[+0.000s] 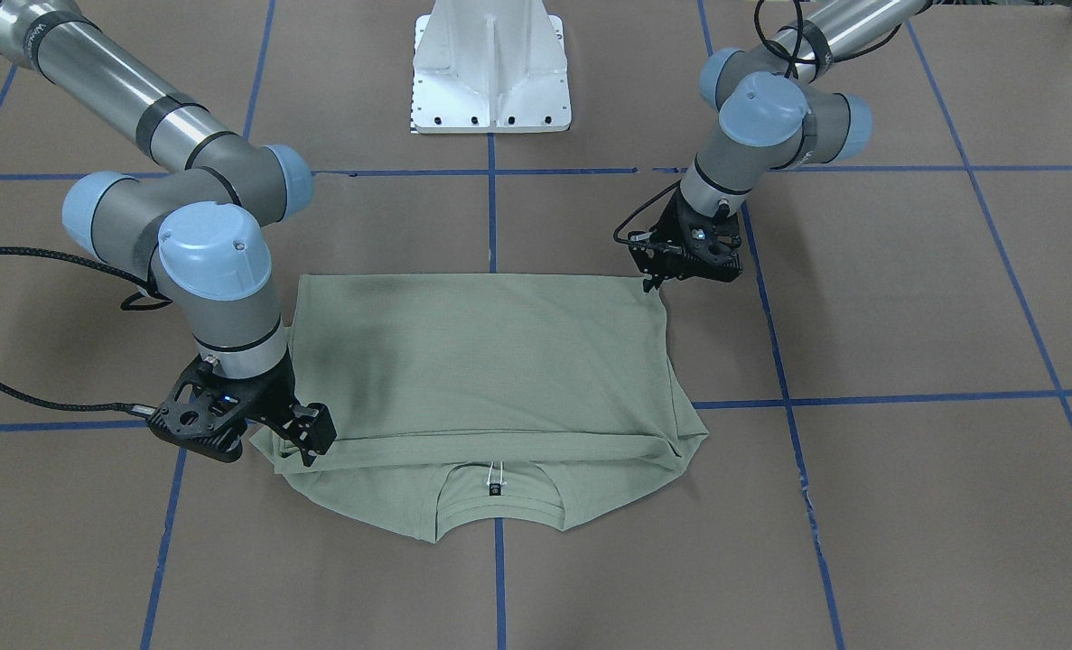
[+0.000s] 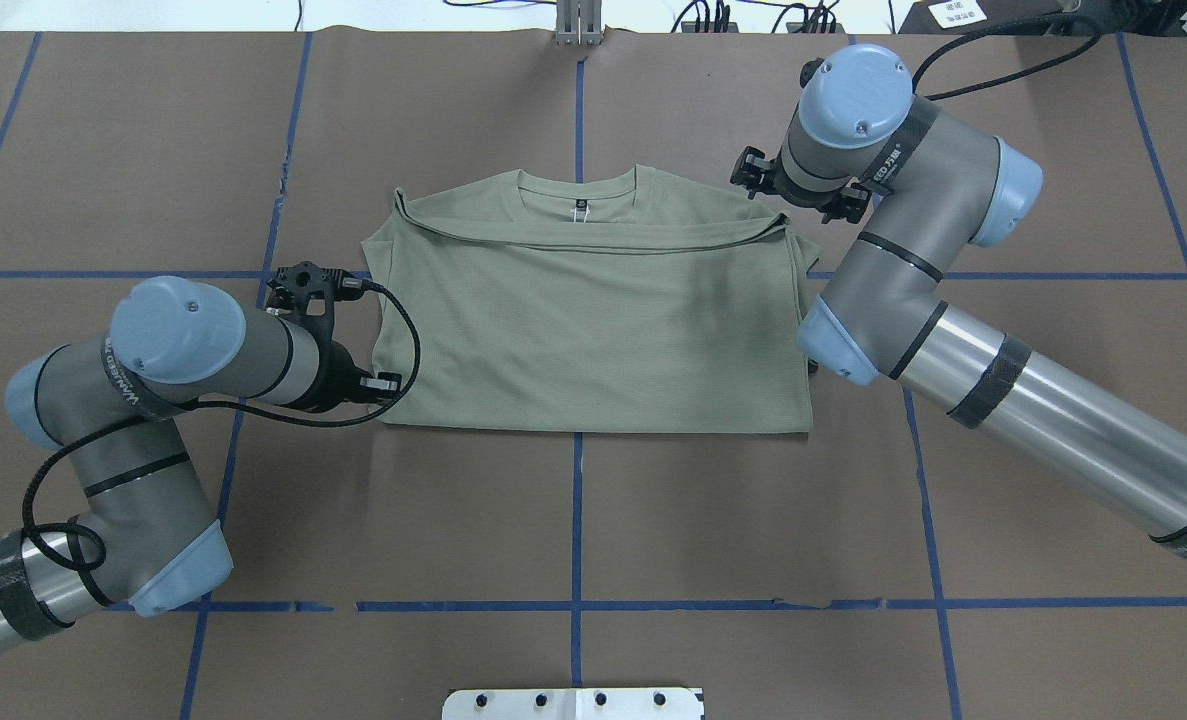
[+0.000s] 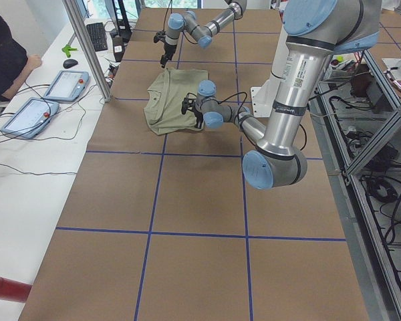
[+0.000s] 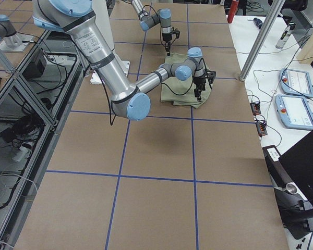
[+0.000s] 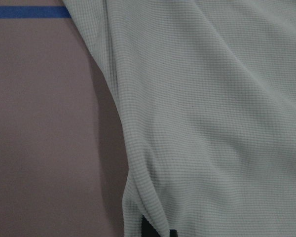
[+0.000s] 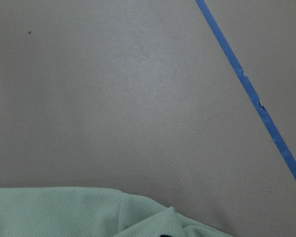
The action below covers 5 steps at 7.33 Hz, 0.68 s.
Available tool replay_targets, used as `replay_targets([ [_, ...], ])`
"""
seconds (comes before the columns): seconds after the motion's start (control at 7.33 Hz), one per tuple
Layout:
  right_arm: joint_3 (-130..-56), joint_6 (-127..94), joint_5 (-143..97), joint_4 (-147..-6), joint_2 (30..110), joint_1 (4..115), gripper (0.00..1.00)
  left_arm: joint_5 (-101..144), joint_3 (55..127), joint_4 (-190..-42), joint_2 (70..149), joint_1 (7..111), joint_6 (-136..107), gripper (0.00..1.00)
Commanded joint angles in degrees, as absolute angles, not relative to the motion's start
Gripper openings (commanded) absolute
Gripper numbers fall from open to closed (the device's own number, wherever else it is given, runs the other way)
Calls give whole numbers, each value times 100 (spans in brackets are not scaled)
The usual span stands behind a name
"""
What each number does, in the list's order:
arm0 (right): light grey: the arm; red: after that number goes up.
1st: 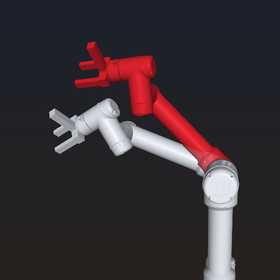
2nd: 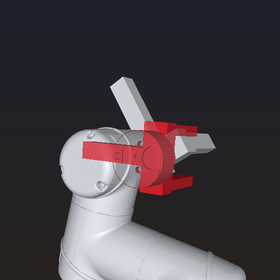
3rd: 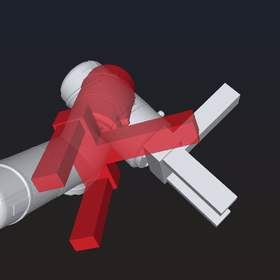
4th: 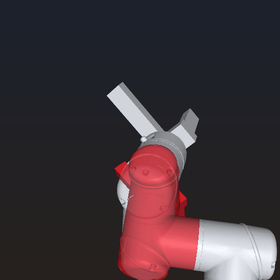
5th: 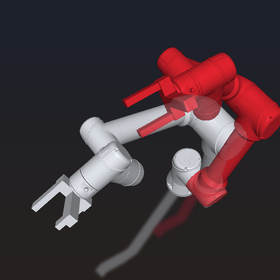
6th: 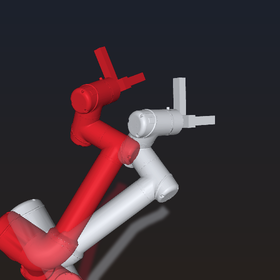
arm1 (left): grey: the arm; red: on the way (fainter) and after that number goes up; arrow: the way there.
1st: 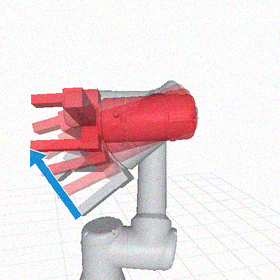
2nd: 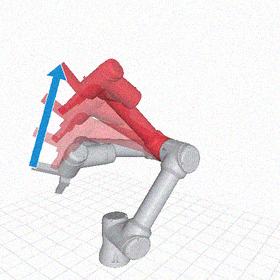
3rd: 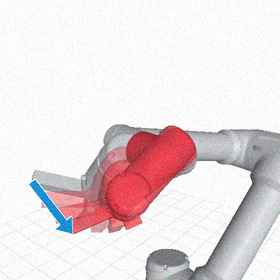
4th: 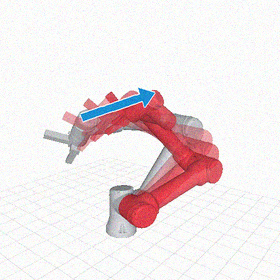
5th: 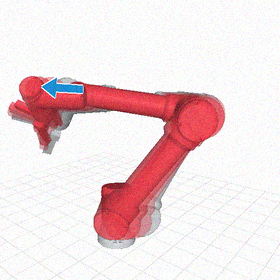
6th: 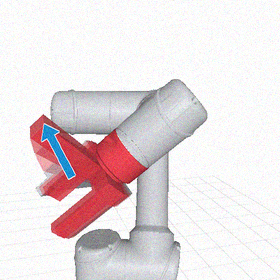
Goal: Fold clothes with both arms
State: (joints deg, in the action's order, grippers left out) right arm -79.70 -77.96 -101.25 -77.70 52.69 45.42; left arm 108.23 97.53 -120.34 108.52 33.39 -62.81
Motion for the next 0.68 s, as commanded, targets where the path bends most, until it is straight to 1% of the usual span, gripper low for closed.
replay_targets([
  [0.0,-7963,-7796,-10116,-7770,5282,4535,100,10854,9503,-12023,10819,4030,-5182,0],
  [0.14,-7972,-7796,-10116,-7770,5282,4535,100,10881,9223,-12015,10828,4443,-4568,0],
  [0.27,-7972,-7796,-10116,-7770,5291,4535,100,10890,8776,-12084,10889,4830,-3857,0],
  [0.41,-7972,-7805,-10116,-7770,5282,4526,100,10890,8354,-12076,11107,5208,-3371,0],
  [0.55,-7972,-7796,-10116,-7770,5291,4526,100,10890,7610,-12076,11631,5456,-3053,0],
])
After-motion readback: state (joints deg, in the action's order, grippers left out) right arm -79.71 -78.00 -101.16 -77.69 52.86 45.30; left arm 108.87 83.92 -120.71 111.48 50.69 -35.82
